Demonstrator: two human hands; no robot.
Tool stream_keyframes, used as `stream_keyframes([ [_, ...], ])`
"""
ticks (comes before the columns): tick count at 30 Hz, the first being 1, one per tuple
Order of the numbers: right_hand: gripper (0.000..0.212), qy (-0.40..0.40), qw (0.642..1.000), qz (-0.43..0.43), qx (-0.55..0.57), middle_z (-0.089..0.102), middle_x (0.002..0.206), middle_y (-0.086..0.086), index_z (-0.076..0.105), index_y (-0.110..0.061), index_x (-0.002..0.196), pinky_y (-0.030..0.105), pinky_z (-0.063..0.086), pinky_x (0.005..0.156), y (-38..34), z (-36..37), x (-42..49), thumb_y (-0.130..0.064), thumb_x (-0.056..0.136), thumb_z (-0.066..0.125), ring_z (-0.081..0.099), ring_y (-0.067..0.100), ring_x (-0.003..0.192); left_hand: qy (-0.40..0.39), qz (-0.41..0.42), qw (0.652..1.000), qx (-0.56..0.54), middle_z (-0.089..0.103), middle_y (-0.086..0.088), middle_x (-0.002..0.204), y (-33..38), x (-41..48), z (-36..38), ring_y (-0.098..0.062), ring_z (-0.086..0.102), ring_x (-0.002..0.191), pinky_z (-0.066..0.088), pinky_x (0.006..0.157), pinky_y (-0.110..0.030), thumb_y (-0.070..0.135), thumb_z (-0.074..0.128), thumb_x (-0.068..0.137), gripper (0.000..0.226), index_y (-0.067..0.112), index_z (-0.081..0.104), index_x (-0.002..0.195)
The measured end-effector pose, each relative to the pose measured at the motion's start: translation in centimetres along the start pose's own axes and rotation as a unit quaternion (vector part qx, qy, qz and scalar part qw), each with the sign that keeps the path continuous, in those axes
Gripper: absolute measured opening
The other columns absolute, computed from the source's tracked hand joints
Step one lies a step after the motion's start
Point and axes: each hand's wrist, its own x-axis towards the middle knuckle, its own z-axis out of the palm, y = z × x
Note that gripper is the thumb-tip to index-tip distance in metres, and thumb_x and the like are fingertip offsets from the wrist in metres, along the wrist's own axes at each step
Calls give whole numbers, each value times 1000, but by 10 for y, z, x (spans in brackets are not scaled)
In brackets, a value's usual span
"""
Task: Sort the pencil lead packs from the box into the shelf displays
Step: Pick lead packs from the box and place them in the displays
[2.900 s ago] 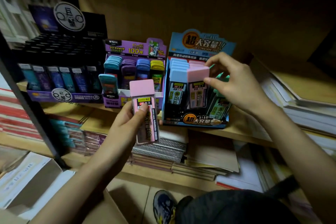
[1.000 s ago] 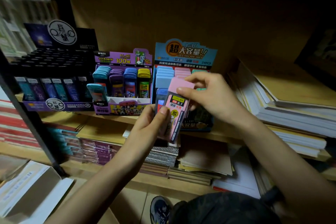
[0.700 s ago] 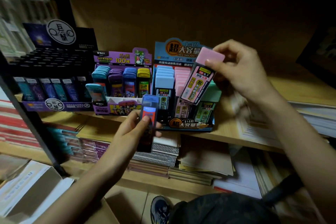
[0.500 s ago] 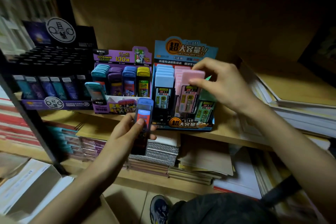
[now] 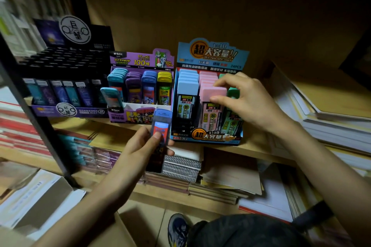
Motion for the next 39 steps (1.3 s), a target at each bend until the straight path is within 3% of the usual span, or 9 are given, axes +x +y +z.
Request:
stream_keyframes([
  [3,23,25,999,-22,-28,58,95,-2,66,-14,99,23,31,77,1,3,-4,-24,79,73,46,14,93,1,-1,1000,-2,72,-1,85,1,0,-1,-12,66,71,44,58,-28,20,40,97,19,10,54,104],
  [8,23,27,1000,-7,11,56,92,-3,70,-15,99,33,39,84,-4,7,-3,-21,77,74,53,20,95,3,-6,1000,-11,72,-1,85,-1,1,-4,-12,66,71,46,58,-32,21,40,97,18,13,55,102],
  [15,26,55,998,-23,-19,51,92,-6,67,-18,101,21,24,73,-3,17,-6,-24,77,74,43,13,91,-1,-4,1000,-11,72,-1,87,-6,4,-8,-13,67,73,46,56,-26,24,41,96,17,15,55,100],
  [21,27,79,990,-66,-97,56,102,12,65,-4,90,34,36,85,1,21,-12,-19,72,78,47,27,98,1,0,1000,-22,73,-3,88,-5,4,-7,-13,67,72,49,59,-21,22,41,97,17,14,55,101],
  [25,27,82,983,-74,-149,57,107,14,66,-4,94,42,40,86,-1,20,-16,-19,74,77,48,33,103,10,-1,999,-33,73,-4,85,2,2,-4,-13,67,71,47,69,-32,18,41,98,17,10,55,103],
  [27,28,101,977,-96,-161,56,111,13,66,-7,101,38,38,89,-10,20,-16,-22,78,73,46,29,105,10,8,999,-31,72,-2,82,5,2,-3,-13,66,71,46,69,-32,18,41,98,16,11,54,101],
  [29,30,76,988,-100,-86,57,109,6,64,-11,108,30,37,88,-26,24,-13,-27,83,65,47,19,102,6,25,999,-35,70,-2,80,10,2,-3,-13,65,72,45,69,-31,17,41,97,15,10,53,99],
  [33,20,-55,980,23,189,63,90,-8,63,-22,107,21,46,73,-64,46,-1,-27,88,63,58,9,82,-1,59,997,-54,68,-5,81,20,3,-8,-15,64,76,50,72,-24,17,43,93,18,6,54,102],
  [39,18,-86,954,32,287,63,79,-5,61,-24,84,27,50,70,-89,66,25,-7,82,69,59,9,76,-8,102,995,-15,68,-5,91,31,7,-25,-11,63,83,50,74,-18,21,46,89,22,12,57,106],
])
